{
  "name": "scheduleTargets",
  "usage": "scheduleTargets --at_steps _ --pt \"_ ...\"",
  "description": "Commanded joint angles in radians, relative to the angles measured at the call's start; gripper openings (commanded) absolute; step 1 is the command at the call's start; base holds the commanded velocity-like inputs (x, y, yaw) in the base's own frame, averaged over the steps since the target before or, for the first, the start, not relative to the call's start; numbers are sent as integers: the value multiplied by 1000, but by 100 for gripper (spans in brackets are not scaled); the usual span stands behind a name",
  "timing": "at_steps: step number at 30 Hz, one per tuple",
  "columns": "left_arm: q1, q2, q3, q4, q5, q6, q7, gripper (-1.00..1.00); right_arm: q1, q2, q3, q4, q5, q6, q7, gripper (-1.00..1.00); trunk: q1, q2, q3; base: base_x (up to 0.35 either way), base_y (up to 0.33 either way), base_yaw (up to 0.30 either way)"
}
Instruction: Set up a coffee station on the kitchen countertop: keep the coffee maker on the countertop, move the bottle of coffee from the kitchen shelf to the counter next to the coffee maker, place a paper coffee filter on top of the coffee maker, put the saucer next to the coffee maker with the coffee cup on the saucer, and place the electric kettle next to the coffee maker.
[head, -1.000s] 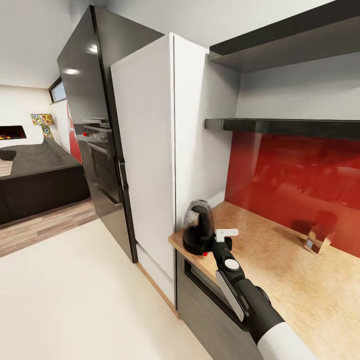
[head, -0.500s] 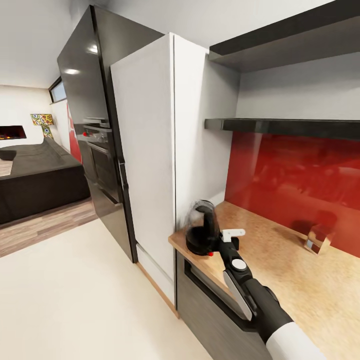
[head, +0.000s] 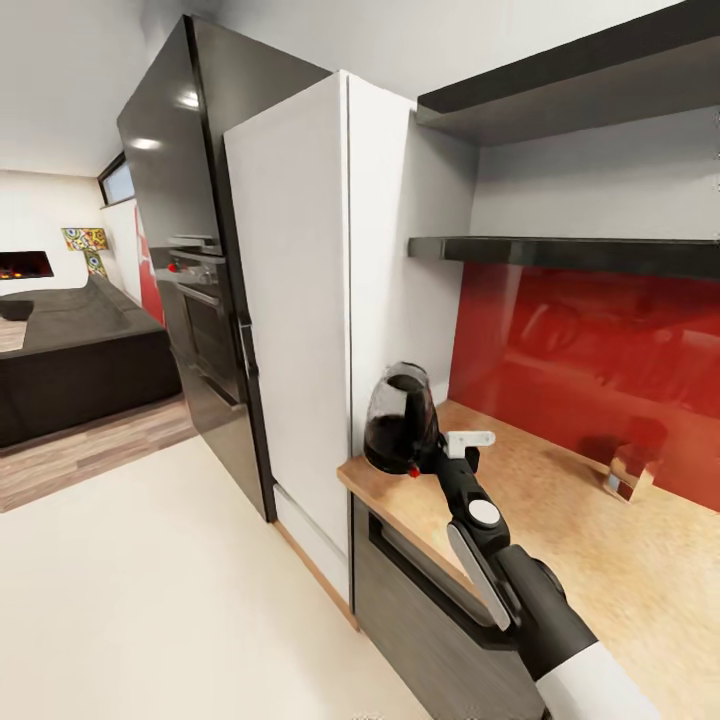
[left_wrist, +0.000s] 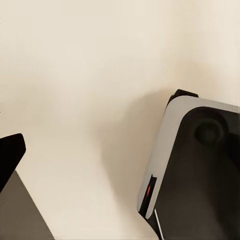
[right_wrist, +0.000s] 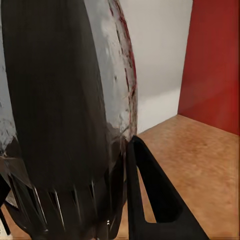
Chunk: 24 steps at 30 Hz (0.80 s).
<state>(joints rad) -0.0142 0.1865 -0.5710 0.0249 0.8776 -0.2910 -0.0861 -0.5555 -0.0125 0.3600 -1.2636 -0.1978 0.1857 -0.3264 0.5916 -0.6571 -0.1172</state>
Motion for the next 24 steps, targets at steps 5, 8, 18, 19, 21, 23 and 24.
scheduleTargets --at_steps 5,8,18,19,21,23,24 --pt "-1 -1 -1 3 15 -3 -6 100 8 -6 4 2 -2 5 -11 -100 0 -2 -2 -10 0 -53" --pt "-1 -2 -1 3 15 -3 -6 100 9 -7 4 0 -3 5 -11 -100 0 -2 -2 0 0 -287" --pt "-1 -1 0 3 15 -3 -6 100 9 -7 4 -5 -5 4 -11 -100 0 -2 -2 0 0 -299" --pt "-1 -1 0 3 15 -3 -6 100 9 -7 4 -5 -5 4 -11 -100 0 -2 -2 -5 0 -300" --pt "-1 -1 0 3 15 -3 -6 100 9 -7 4 -5 -5 4 -11 -100 0 -2 -2 -48 0 -300" --pt "-1 -1 0 3 15 -3 -6 100 9 -7 4 -5 -5 4 -11 -100 0 -2 -2 -139 21 -300" --pt "-1 -1 0 3 16 -3 -6 100 9 -7 4 -5 -5 4 -11 -100 0 -2 -2 -218 69 -300"
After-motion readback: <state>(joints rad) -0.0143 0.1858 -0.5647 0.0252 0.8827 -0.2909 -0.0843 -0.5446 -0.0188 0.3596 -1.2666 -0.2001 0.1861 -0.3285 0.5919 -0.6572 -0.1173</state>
